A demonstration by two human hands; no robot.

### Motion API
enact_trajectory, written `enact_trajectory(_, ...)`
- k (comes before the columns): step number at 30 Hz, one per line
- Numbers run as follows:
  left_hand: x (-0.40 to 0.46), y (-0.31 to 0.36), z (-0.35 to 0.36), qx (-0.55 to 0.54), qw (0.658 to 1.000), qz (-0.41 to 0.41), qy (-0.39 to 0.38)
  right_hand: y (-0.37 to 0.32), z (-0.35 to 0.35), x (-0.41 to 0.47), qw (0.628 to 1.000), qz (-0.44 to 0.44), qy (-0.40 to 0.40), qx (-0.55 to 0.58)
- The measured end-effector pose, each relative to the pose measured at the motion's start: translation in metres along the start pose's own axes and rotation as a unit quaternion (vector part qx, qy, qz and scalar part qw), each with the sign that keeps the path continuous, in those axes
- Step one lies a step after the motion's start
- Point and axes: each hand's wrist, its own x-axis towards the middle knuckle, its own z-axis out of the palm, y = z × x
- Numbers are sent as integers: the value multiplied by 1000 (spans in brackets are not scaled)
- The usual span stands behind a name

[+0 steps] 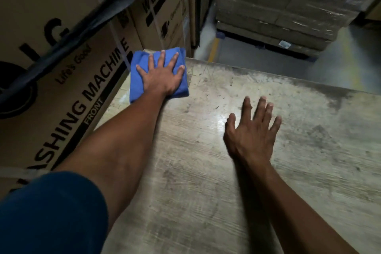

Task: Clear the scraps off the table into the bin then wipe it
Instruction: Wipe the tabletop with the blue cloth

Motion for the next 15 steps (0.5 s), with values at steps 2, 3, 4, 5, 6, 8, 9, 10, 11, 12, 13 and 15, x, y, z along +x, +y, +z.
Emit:
enact_trajectory(2,10,6,1,5,1000,-3,0,-1,0,1,1000,1,-2,-9)
enact_trajectory(3,10,10,2,6,1000,1,-4,-2,0,1,1000,2,-3,-12)
enact_trajectory(4,5,16,3,6,1000,15,-9,-2,-1,1,1000,3,-6,-14)
enact_trajectory(5,-4,22,5,8,999,40,-14,-3,-1,1,1000,3,-8,-16)
enact_trajectory(6,-16,30,9,15,997,73,-18,-3,-1,1,1000,3,-8,-19)
enact_trajectory(8,-55,47,20,27,989,144,-24,-3,-2,2,1000,6,-2,-22)
enact_trajectory(9,-81,53,26,28,984,176,-24,-3,-3,2,1000,9,0,-20)
enact_trajectory(10,-107,56,32,29,978,205,-21,-3,-2,2,1000,10,3,-20)
enact_trajectory(11,-130,55,37,27,973,228,-20,-2,-2,2,1000,11,6,-22)
enact_trajectory(12,-150,50,39,25,969,244,-21,-2,-3,1,1000,12,8,-24)
enact_trajectory(13,-164,42,39,25,967,252,-22,-2,-4,0,1000,12,7,-24)
enact_trajectory(15,-174,30,37,30,970,240,-16,-3,-5,0,1000,12,10,-22)
